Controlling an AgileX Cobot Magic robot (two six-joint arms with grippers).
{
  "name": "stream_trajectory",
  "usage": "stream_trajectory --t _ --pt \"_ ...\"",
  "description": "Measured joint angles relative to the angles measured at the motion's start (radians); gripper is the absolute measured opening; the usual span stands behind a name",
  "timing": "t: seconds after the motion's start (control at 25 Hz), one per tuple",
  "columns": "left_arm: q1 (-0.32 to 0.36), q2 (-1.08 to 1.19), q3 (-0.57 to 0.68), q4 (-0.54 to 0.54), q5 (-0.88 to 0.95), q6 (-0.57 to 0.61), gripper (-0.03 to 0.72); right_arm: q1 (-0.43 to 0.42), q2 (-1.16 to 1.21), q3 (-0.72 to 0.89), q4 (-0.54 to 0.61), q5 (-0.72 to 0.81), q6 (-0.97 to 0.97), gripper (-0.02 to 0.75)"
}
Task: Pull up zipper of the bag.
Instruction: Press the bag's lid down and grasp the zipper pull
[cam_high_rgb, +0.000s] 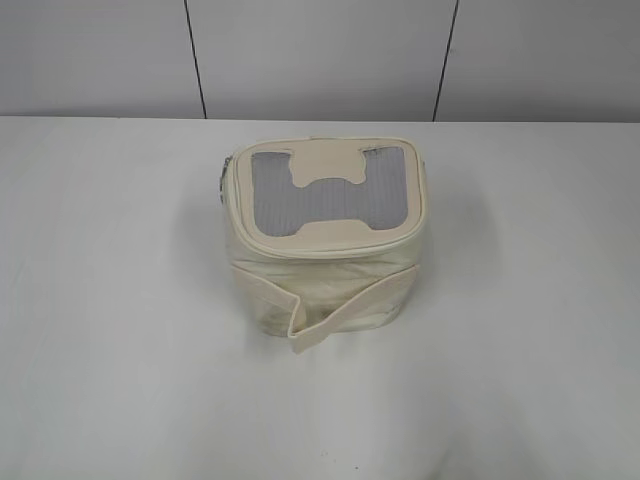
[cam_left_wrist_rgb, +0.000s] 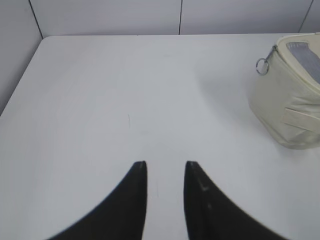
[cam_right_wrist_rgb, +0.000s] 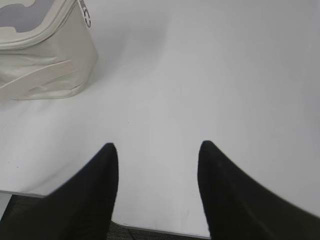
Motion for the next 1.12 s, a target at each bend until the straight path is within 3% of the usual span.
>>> stream_trajectory --t 1.12 --pt "0.0 0.0 0.0 0.0 0.0 0.0 0.197 0.0 0.0 0.0 0.0 0.0 0.0 0.411"
